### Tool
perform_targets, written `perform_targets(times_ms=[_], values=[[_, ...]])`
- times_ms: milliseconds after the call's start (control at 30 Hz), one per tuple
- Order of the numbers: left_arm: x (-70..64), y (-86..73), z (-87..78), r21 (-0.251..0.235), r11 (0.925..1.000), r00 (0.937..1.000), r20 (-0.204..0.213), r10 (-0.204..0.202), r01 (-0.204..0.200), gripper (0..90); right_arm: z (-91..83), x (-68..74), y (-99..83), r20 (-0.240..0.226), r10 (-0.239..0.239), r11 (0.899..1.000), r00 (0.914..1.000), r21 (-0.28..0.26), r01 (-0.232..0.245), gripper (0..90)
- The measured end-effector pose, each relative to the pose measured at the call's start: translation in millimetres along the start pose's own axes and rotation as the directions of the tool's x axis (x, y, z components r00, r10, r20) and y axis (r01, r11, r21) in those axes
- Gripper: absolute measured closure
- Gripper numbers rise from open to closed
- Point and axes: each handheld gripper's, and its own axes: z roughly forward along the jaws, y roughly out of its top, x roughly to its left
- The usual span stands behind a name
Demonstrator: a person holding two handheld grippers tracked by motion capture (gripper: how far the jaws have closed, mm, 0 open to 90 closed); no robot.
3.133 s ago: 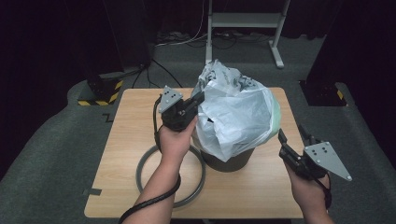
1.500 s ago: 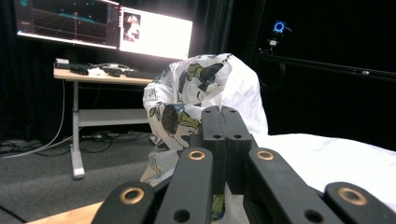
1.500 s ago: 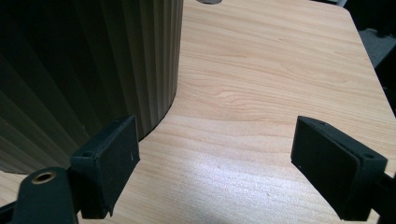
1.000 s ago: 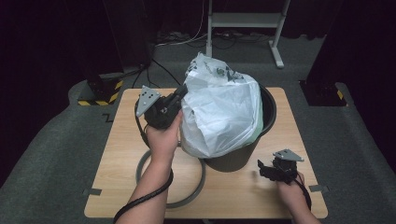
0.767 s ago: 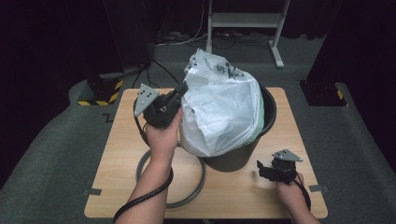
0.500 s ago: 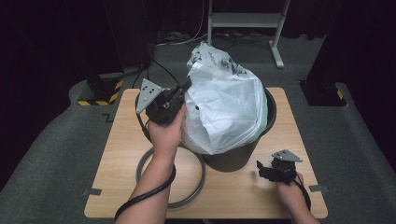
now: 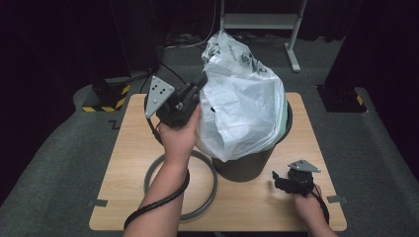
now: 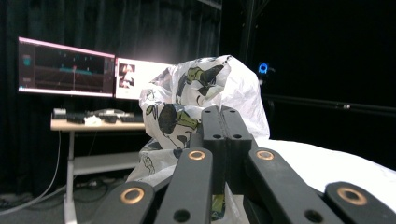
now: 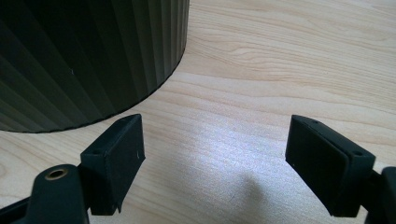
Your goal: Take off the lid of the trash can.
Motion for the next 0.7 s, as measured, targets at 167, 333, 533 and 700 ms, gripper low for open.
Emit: perform_targets(times_ms=[167, 333, 533, 700], values=[[1.4, 11.5, -6.3, -0.029, 0.9996, 1.0000, -0.004, 0.005, -0.005, 90.0, 2.0, 0.0, -2.0, -0.001, 0.004, 1.000, 1.0000, 0.009, -0.004, 19.5], [6.4, 19.6, -14.9, -0.047, 0.9988, 0.9997, -0.020, 0.013, -0.014, 90.0, 2.9, -1.0, -2.2, 0.000, 0.009, 1.000, 1.0000, 0.009, -0.009, 19.5], [12.4, 25.0, -25.9, -0.053, 0.9981, 0.9985, -0.045, 0.029, -0.032, 90.0, 5.5, -1.1, -3.6, 0.003, 0.009, 1.000, 1.0000, 0.020, -0.009, 19.5], [18.2, 32.2, -34.6, -0.064, 0.9972, 0.9974, -0.063, 0.035, -0.039, 90.0, 6.0, 0.3, -3.1, 0.002, 0.012, 1.000, 0.9999, 0.019, -0.012, 19.5]])
